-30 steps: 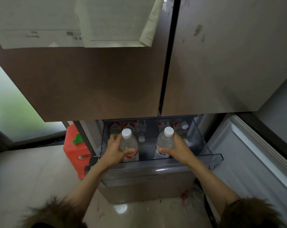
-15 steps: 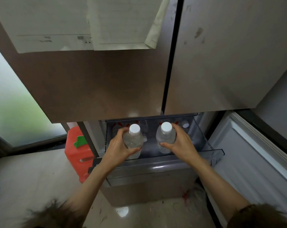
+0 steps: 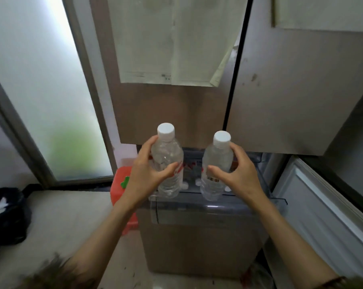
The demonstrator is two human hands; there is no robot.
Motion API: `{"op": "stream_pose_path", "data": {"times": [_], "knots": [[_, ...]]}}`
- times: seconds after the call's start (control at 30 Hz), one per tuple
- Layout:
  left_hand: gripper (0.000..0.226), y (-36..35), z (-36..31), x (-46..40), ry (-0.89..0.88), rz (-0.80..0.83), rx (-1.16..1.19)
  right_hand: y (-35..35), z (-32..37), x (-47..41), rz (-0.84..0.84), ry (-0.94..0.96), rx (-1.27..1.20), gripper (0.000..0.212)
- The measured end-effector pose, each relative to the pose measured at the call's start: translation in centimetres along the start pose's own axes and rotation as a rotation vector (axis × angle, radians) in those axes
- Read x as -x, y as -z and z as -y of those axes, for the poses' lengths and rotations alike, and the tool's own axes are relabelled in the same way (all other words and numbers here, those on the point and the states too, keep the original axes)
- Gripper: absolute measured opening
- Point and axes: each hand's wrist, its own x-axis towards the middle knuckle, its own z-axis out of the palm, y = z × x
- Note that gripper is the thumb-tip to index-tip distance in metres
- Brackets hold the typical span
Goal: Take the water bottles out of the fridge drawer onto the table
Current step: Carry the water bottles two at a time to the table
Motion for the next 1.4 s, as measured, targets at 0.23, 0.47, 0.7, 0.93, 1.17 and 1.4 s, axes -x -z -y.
{"op": "stream_pose_path", "data": {"times": [0.23, 0.47, 0.7, 0.93, 1.17, 1.4], "knots": [[0.064, 7.9, -4.2, 11.3, 0.13, -0.306, -0.093, -3.8, 7.3, 6.2, 0.316, 0.148, -0.123, 0.065], [0.062, 18.0, -6.8, 23.9, 0.275, -0.509, -0.23, -11.6, 15.1, 13.8, 0.593, 0.29, -0.191, 0.066], [0.058, 30.0, -9.9, 37.4, 0.379, -0.749, -0.357, -21.4, 26.4, 23.3, 0.801, 0.449, -0.296, 0.064], [0.065, 44.1, -11.0, 51.2, 0.502, -0.82, -0.487, -33.0, 39.0, 35.7, 0.929, 0.52, -0.384, 0.066], [0.065, 55.9, -10.6, 60.6, 0.589, -0.954, -0.502, -43.6, 49.2, 45.4, 1.058, 0.572, -0.408, 0.071], [0.067, 66.3, -7.4, 65.8, 0.678, -1.073, -0.515, -54.5, 56.5, 50.5, 1.174, 0.647, -0.386, 0.074]]}}
